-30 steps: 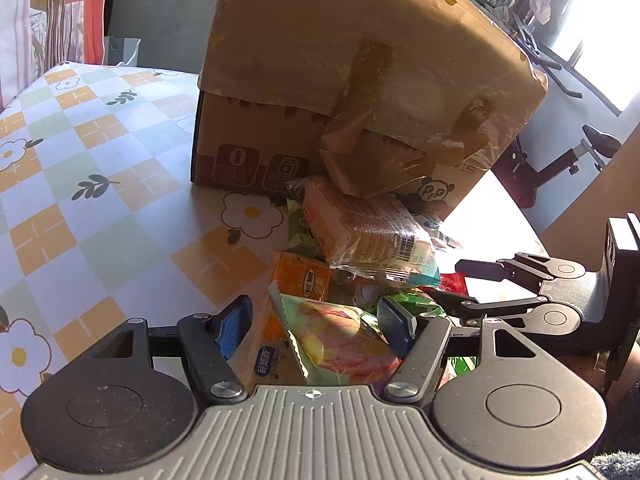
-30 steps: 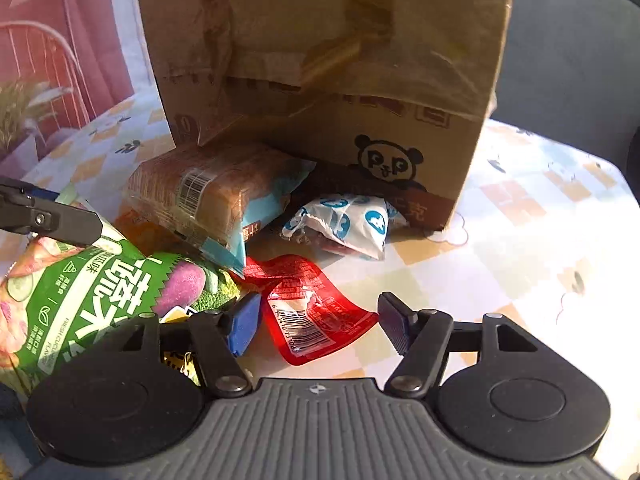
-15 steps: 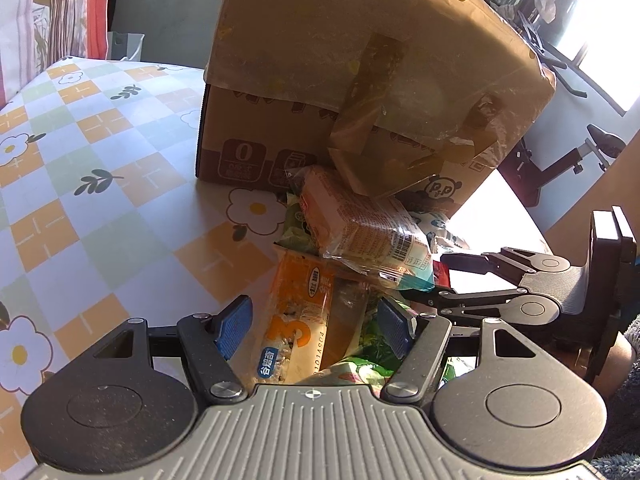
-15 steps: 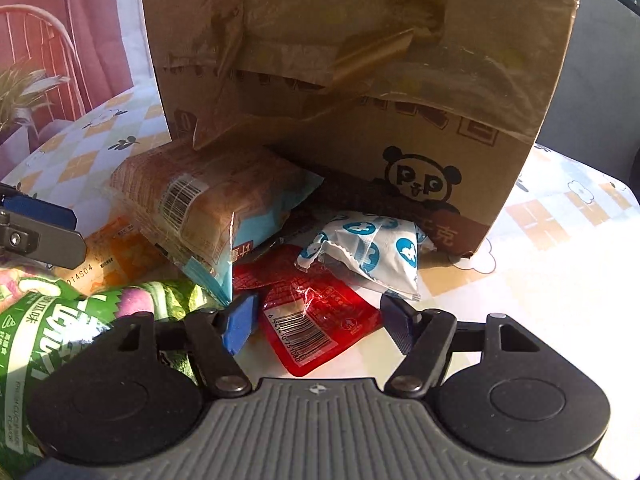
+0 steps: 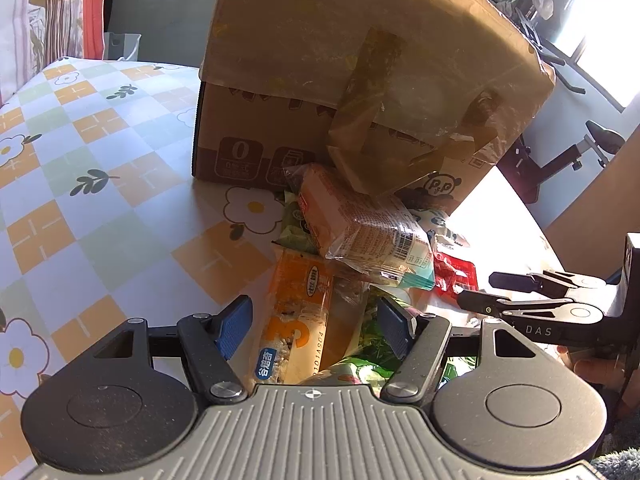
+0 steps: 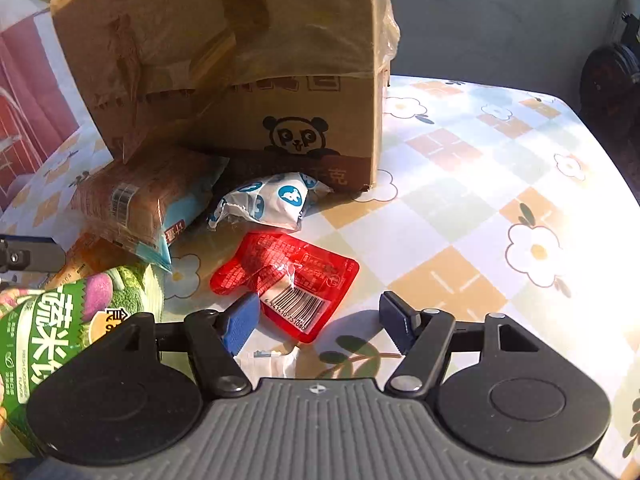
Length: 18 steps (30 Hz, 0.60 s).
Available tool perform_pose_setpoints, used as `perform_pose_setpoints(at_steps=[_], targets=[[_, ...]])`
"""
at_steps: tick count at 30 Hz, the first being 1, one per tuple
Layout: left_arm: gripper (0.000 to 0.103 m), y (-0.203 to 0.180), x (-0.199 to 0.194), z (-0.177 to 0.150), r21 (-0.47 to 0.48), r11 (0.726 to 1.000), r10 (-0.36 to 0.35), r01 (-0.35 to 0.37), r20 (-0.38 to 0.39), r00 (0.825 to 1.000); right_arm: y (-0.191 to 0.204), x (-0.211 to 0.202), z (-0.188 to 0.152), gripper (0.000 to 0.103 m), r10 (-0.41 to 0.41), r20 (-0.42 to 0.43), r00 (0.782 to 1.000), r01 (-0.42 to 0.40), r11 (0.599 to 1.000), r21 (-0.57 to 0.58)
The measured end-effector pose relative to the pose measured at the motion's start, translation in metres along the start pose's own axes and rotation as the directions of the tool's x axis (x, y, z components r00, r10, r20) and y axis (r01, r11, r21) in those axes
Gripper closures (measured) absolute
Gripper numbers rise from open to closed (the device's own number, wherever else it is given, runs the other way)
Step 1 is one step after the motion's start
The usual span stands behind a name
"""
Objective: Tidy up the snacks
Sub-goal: 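Close the left tool on the orange wafer packet while the right tool grasps the red packet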
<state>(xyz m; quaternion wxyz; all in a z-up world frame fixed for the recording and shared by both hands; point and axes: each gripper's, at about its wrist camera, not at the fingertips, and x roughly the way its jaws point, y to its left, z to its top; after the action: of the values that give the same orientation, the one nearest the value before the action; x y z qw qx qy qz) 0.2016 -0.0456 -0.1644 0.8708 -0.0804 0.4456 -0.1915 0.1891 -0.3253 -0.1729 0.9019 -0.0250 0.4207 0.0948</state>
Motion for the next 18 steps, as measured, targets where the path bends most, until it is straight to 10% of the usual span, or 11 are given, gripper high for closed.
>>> perform_pose_setpoints(at_steps=[6, 18], targets=[[0.032, 0.000, -0.005, -0.001, -0.001, 1.000, 0.006, -0.006, 0.011, 1.000, 0.029, 0.015, 0.007, 0.034, 0.007, 0.016, 1.000, -0.002, 0.954, -0.298], [0.032, 0.020, -0.017, 0.007, -0.037, 0.998, 0.043, -0.041, 0.065, 0.997, 0.023, 0.033, 0.020, 0.037, 0.131, 0.014, 0.991, -0.125, 0.972, -0.201]])
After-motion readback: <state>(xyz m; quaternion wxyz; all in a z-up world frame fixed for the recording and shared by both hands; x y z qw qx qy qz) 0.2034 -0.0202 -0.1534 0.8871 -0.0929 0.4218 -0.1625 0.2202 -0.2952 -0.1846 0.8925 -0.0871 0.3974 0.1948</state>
